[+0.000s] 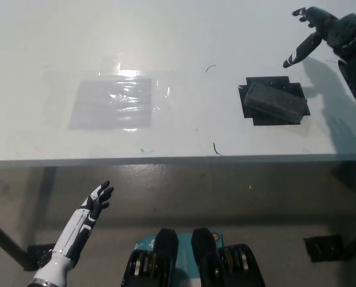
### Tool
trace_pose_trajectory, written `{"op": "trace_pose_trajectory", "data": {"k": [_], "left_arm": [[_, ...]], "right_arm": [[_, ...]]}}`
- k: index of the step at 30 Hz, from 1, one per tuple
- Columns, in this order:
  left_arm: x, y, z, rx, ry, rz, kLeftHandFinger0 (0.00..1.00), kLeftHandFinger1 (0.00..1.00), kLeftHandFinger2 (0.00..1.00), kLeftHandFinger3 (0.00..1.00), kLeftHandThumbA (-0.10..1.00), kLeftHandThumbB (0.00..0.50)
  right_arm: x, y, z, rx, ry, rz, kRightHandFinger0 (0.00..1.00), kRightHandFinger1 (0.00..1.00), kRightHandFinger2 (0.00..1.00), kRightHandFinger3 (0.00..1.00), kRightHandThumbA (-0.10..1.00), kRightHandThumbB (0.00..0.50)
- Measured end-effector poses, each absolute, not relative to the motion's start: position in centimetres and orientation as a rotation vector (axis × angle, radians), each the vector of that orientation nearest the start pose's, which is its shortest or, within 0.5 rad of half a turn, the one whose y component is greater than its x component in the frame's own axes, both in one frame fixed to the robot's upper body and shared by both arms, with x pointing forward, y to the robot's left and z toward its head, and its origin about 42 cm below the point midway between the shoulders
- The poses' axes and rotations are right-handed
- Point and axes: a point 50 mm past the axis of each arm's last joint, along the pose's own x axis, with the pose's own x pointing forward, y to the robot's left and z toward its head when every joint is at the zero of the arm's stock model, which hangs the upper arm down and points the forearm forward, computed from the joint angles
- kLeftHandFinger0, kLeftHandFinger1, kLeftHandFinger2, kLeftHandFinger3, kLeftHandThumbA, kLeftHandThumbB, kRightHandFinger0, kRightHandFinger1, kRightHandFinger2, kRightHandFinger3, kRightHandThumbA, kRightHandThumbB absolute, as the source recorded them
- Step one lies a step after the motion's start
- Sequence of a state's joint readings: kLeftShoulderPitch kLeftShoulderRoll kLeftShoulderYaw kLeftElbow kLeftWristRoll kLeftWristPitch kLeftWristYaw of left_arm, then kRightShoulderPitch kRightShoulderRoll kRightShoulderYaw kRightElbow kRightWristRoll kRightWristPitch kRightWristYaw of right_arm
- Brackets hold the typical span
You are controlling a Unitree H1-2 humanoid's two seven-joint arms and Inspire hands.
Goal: A whiteboard eraser is kept on the black marked spot on the table infront of the robot and the robot uses its right hand to swipe it back and forth on the table twice to clean it
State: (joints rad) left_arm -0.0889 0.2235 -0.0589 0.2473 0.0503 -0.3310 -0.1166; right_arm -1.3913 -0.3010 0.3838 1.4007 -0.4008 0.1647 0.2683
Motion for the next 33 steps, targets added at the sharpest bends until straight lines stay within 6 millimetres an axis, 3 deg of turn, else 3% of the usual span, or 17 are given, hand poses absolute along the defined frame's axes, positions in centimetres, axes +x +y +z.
{"op": "trace_pose_trajectory", "data": {"k": [12, 15, 17, 19, 21, 23, 24, 33], "left_arm": [[30.5, 26.5, 8.0, 0.283, -0.159, -0.217, 1.00, 1.00, 1.00, 1.00, 1.00, 0.359], [30.5, 26.5, 8.0, 0.283, -0.162, -0.218, 1.00, 1.00, 1.00, 1.00, 1.00, 0.359], [30.5, 26.5, 8.1, 0.283, -0.163, -0.218, 1.00, 1.00, 1.00, 1.00, 1.00, 0.365], [30.4, 26.5, 8.1, 0.283, -0.165, -0.219, 1.00, 1.00, 1.00, 1.00, 1.00, 0.366], [30.3, 26.5, 8.1, 0.283, -0.165, -0.219, 1.00, 1.00, 1.00, 1.00, 1.00, 0.370], [30.2, 26.5, 8.1, 0.283, -0.166, -0.219, 1.00, 1.00, 1.00, 1.00, 1.00, 0.369], [30.1, 26.5, 8.1, 0.283, -0.167, -0.219, 1.00, 1.00, 1.00, 1.00, 1.00, 0.378], [30.2, 26.5, 8.2, 0.284, -0.169, -0.221, 1.00, 1.00, 1.00, 1.00, 1.00, 0.377]], "right_arm": [[60.1, -22.1, 34.5, -0.999, 0.376, 0.311, 1.00, 1.00, 1.00, 1.00, 1.00, 0.303], [60.1, -21.8, 34.3, -0.996, 0.380, 0.324, 1.00, 1.00, 1.00, 1.00, 1.00, 0.275], [60.1, -21.6, 34.3, -0.995, 0.382, 0.330, 1.00, 1.00, 1.00, 1.00, 1.00, 0.224], [60.0, -21.5, 34.2, -0.980, 0.387, 0.342, 1.00, 1.00, 1.00, 1.00, 1.00, 0.227], [60.0, -21.5, 34.1, -0.957, 0.395, 0.358, 1.00, 1.00, 1.00, 1.00, 1.00, 0.186], [59.9, -21.5, 33.8, -0.959, 0.404, 0.372, 1.00, 1.00, 1.00, 1.00, 1.00, 0.193], [59.9, -21.6, 33.5, -0.960, 0.407, 0.379, 1.00, 1.00, 1.00, 1.00, 1.00, 0.226], [59.3, -22.6, 30.8, -1.005, 0.469, 0.393, 1.00, 1.00, 1.00, 1.00, 1.00, 0.200]]}}
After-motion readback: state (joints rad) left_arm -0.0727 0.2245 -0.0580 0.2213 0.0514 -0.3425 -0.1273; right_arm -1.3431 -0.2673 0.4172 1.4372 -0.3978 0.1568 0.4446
